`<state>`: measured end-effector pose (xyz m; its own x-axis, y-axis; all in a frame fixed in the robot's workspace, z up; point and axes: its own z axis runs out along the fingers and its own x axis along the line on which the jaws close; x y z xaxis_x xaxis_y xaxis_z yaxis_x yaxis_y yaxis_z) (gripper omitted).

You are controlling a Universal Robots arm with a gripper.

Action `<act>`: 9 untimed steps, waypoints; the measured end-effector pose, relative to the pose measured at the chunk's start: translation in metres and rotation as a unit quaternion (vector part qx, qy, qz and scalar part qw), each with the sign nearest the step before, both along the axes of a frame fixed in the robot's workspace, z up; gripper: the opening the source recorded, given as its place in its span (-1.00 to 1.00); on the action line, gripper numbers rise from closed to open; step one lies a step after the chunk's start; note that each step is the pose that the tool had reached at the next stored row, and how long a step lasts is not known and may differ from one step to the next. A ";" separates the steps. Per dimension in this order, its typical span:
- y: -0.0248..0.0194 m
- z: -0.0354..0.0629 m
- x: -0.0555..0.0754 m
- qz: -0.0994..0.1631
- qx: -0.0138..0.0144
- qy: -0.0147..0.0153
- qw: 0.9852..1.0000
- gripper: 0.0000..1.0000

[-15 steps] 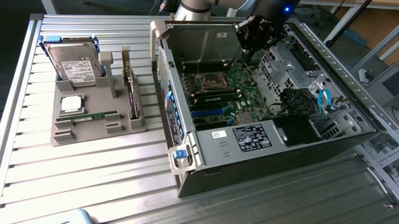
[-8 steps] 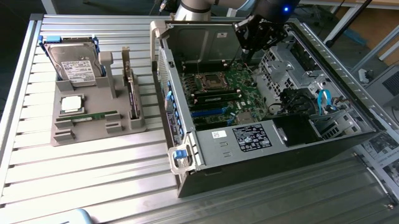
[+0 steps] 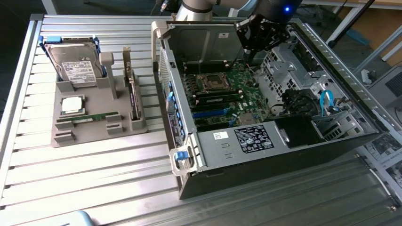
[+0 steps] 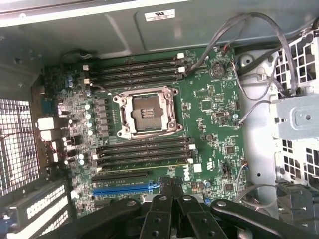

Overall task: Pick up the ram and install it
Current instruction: 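Press down the ram until it locks into place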

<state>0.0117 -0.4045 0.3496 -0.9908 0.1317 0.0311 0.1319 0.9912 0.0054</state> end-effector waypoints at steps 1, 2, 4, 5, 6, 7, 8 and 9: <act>0.0000 0.0000 0.000 -0.003 0.000 0.000 1.000 -0.79; 0.0000 -0.0001 0.000 -0.008 0.000 0.000 1.000 -0.79; 0.0000 -0.0001 0.000 -0.016 0.000 0.000 1.000 -0.79; 0.0000 -0.0001 0.000 -0.022 0.000 0.000 1.000 -0.79; 0.0000 -0.0001 0.000 -0.027 0.000 0.000 1.000 -0.79; 0.0000 -0.0001 0.000 -0.032 0.000 0.000 0.999 -0.79; 0.0000 -0.0001 0.000 -0.035 0.000 0.000 0.999 -0.79; 0.0000 -0.0001 0.000 -0.042 0.000 0.000 0.999 -0.79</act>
<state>0.0115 -0.4045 0.3495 -0.9764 0.2135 0.0311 0.2138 0.9769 0.0054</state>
